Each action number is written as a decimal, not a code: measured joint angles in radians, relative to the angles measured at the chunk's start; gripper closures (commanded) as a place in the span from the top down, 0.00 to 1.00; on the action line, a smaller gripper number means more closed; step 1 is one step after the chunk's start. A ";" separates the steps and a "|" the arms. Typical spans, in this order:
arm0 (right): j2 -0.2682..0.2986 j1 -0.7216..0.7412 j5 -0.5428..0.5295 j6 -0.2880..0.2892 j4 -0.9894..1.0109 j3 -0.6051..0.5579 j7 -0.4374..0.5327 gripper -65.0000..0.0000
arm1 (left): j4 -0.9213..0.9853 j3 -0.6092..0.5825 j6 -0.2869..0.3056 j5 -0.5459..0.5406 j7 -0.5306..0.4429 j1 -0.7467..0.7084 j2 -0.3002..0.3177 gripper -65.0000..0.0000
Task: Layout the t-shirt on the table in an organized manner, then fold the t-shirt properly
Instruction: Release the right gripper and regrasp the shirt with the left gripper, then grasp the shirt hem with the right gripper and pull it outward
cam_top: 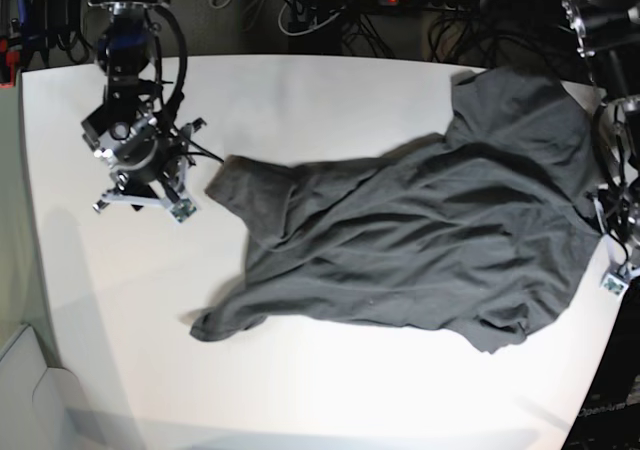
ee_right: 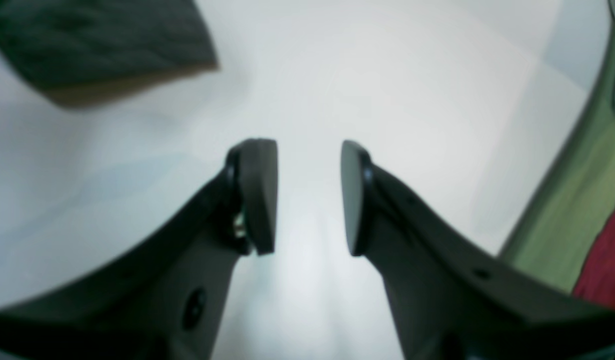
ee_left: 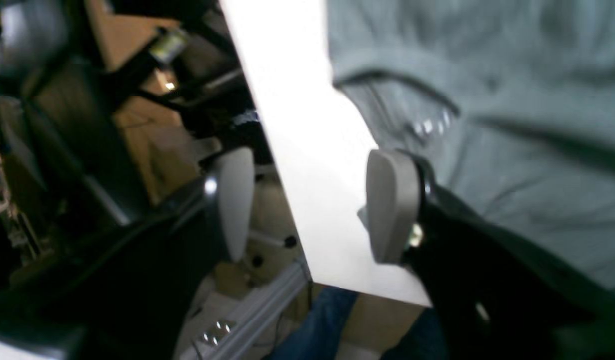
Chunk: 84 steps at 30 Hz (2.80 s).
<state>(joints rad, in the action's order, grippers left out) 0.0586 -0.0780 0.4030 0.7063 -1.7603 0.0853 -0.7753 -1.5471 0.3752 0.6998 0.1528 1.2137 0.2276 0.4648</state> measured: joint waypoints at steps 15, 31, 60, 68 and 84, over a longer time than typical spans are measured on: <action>-0.053 -0.058 -0.006 -0.003 0.000 -0.041 -0.005 0.48 | 0.068 -0.004 0.001 0.001 -0.014 -0.037 -0.303 0.54; -0.040 0.077 -0.008 -0.003 0.067 -0.134 0.005 0.48 | 0.266 0.041 0.003 -0.007 -0.280 -0.085 -0.215 0.54; 0.178 -0.130 -0.042 -0.005 0.027 -0.383 0.225 0.48 | 0.295 0.055 0.003 0.065 -0.211 -0.046 -0.113 0.54; 0.094 0.053 0.001 -0.004 0.085 -0.145 0.171 0.48 | 0.295 0.056 0.003 0.068 -0.204 -0.020 -0.108 0.54; 0.077 0.397 -0.006 -0.003 0.449 -0.103 0.171 0.48 | 0.296 0.058 0.003 0.068 -0.200 -0.032 -0.113 0.54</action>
<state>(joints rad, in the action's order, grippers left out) 0.1352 0.3195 0.3965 0.7033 -1.3109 -0.0177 -0.6044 -1.2507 0.4332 0.7029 0.2211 1.0138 0.1951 0.3519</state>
